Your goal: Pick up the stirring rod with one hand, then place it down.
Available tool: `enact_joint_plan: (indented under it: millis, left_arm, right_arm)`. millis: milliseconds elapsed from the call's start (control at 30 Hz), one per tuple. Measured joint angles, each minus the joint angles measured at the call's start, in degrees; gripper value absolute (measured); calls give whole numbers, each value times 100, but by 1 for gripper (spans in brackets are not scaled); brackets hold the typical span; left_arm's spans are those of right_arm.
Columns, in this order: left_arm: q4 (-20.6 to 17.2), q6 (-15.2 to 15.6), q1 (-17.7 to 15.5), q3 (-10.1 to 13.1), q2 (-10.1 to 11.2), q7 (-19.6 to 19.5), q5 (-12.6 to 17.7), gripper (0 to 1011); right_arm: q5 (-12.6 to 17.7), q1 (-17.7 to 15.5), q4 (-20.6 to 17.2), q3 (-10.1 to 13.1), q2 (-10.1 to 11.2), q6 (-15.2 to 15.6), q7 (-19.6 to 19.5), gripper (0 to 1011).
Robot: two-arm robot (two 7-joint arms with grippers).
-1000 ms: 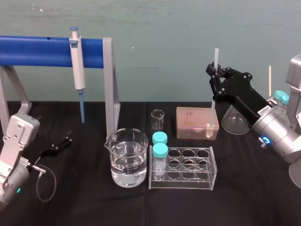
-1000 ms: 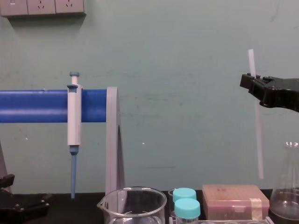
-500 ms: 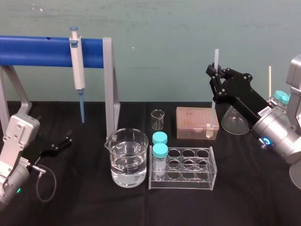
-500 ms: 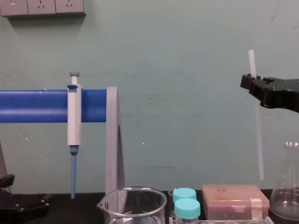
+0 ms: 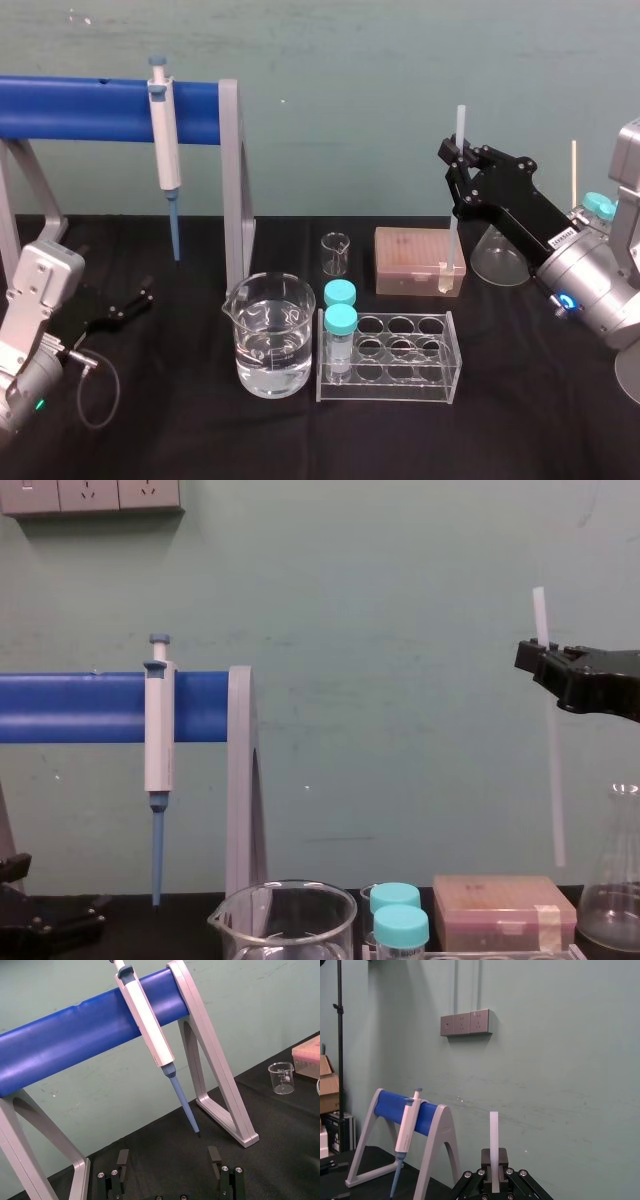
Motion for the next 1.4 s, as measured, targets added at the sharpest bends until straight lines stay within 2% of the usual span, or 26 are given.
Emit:
enact_joint_plan:
  millis: [1400]
  left_arm:
    - [0,0,0,0,0,0,0,1000]
  right_arm:
    - [-23,86,116,-39,-38,5,-4,68]
